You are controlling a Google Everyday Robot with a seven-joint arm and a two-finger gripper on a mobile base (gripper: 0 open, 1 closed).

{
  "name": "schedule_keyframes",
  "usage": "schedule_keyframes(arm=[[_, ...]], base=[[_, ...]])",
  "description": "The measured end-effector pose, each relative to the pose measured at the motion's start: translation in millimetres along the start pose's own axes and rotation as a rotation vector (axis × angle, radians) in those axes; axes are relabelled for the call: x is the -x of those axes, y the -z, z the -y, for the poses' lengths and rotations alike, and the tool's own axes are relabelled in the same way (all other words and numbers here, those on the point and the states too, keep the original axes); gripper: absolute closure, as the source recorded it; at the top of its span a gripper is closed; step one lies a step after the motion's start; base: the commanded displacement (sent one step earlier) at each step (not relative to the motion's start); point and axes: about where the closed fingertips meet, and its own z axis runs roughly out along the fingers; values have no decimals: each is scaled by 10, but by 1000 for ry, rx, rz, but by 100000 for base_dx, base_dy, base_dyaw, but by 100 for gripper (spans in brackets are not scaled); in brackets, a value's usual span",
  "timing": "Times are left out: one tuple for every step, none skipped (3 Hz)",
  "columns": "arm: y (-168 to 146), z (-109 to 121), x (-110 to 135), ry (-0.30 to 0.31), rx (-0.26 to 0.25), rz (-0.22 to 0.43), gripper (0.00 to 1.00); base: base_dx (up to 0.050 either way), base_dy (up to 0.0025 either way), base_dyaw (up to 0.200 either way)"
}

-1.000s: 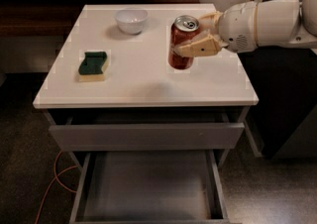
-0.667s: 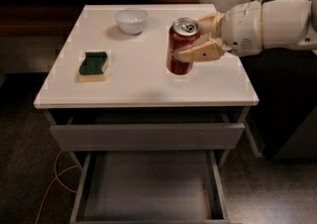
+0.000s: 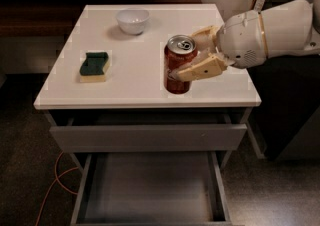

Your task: Place coke can into middle drawer

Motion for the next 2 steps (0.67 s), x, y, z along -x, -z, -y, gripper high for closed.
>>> schedule_keyframes(arm=[[-15, -43, -4, 1, 8, 2, 100], [-101, -302, -28, 7, 55, 15, 100]], base=[[0, 0, 0], [0, 0, 0]])
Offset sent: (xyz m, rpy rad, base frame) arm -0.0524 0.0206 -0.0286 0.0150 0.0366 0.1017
